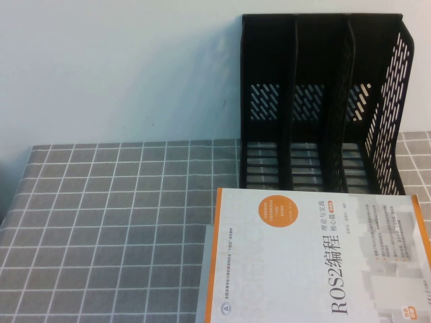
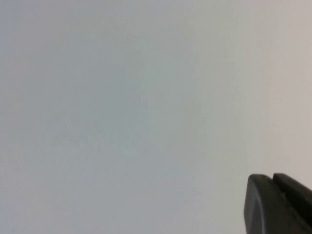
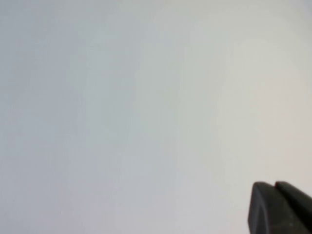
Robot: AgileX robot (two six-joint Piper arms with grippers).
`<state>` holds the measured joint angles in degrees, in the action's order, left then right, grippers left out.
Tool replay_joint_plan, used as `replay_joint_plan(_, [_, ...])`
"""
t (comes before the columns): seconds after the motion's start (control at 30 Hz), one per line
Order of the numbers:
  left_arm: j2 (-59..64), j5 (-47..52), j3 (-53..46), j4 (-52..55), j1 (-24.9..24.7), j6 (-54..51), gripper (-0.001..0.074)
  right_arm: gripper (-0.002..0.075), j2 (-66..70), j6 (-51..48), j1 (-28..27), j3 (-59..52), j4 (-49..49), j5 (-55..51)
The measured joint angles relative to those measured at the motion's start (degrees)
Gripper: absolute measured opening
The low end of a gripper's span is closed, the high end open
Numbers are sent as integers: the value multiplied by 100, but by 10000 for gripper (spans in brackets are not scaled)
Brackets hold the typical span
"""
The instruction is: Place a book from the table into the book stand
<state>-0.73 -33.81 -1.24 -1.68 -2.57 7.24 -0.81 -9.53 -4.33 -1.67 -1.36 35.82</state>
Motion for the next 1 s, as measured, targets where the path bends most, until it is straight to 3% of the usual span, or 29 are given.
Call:
replay_joint_plan(0.13, [-12, -183, 0, -42, 0, 3, -3, -4, 0, 9, 0, 0, -96, 306])
replay_joint_plan(0.33, [-12, 553, 14, -170, 0, 293, -3, -4, 0, 24, 0, 16, -397, -11])
replay_joint_plan(0.6, [-12, 3261, 1200, -134, 0, 473, -3, -4, 146, -15, 0, 1557, -969, -3908])
replay_joint_plan(0.8, [565, 5733, 2196, -409, -10, 539, -3, -4, 1012, -15, 0, 2810, -1007, -5301])
replay_joint_plan(1.0, [1278, 6157, 2522, -2302, -10, -178, -3, -4, 2587, -29, 0, 3293, -1234, -6543])
